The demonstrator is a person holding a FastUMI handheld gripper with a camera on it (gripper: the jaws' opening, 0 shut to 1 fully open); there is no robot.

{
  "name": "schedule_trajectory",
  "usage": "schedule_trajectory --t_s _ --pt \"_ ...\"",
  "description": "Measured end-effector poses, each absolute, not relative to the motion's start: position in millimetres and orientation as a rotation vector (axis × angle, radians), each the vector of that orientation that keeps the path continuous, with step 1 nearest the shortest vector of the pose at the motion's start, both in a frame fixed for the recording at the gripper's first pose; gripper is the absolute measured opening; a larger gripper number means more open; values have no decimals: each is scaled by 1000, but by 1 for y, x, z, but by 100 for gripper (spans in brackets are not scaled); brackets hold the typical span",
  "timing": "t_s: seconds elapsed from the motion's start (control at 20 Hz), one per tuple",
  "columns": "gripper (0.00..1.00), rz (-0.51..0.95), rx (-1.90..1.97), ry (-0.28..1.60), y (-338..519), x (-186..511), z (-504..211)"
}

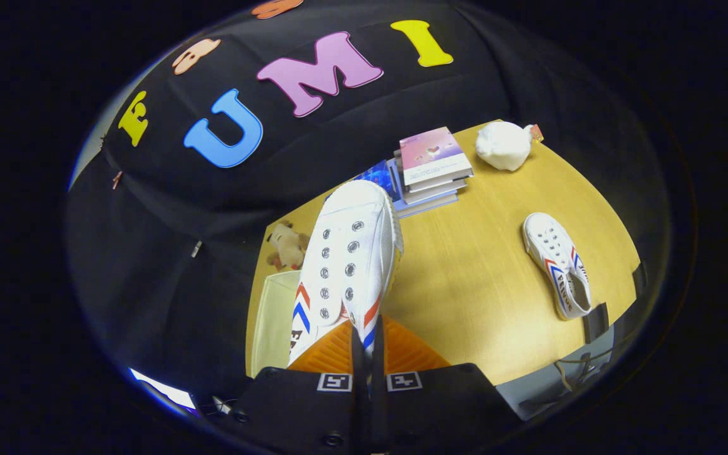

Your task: Open the storage box then place both shoes into the box .Put the left shoe in first, then the right shoe, with the right side of both shoes facing outward in a uniform manner.

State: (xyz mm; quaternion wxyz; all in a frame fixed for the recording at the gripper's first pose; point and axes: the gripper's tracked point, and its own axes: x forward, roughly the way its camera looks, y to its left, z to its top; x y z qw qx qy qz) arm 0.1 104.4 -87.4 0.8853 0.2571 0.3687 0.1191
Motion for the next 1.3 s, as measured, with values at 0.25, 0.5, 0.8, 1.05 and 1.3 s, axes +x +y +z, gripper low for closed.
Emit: schedule_trajectory --t_s 0.25,0.5,0.8,1.05,1.3 --pt "5 392 565 817 187 -8 -73" --pt "5 448 503 941 251 -18 -115" --pt "5 405 448 1070 289 -13 -180" --pt "5 340 403 1149 308 -3 -222" --pt "6 273 372 1229 320 -5 -261"
